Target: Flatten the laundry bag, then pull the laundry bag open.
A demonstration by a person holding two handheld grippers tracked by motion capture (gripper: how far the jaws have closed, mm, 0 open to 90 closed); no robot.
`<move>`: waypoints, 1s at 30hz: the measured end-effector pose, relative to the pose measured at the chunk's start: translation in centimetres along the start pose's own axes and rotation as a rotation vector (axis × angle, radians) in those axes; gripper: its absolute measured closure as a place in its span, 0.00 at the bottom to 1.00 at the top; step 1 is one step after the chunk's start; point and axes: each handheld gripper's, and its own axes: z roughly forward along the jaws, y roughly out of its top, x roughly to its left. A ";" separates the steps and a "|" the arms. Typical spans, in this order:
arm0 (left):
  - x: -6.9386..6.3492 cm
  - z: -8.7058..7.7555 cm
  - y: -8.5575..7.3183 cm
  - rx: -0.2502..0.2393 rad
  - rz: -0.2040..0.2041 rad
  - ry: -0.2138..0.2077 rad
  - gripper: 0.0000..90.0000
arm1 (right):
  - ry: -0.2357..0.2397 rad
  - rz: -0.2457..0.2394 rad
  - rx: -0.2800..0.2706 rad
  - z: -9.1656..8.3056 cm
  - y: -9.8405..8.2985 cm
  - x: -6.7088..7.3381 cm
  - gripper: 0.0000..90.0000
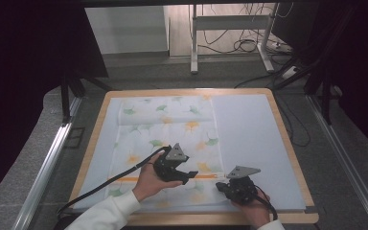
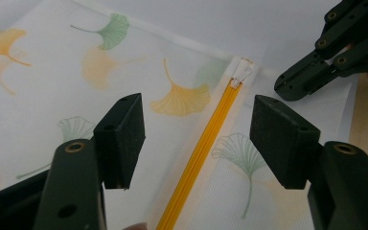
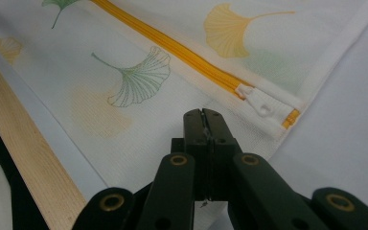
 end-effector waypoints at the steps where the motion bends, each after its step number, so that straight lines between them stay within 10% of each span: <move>1: 0.0 0.1 0.1 0.005 0.004 0.000 0.40 | 0.000 0.001 0.000 0.0 0.0 0.0 0.99; 30: -0.8 4.2 2.2 0.035 0.058 -0.024 0.46 | -0.012 0.005 0.009 0.1 -0.1 -0.2 0.99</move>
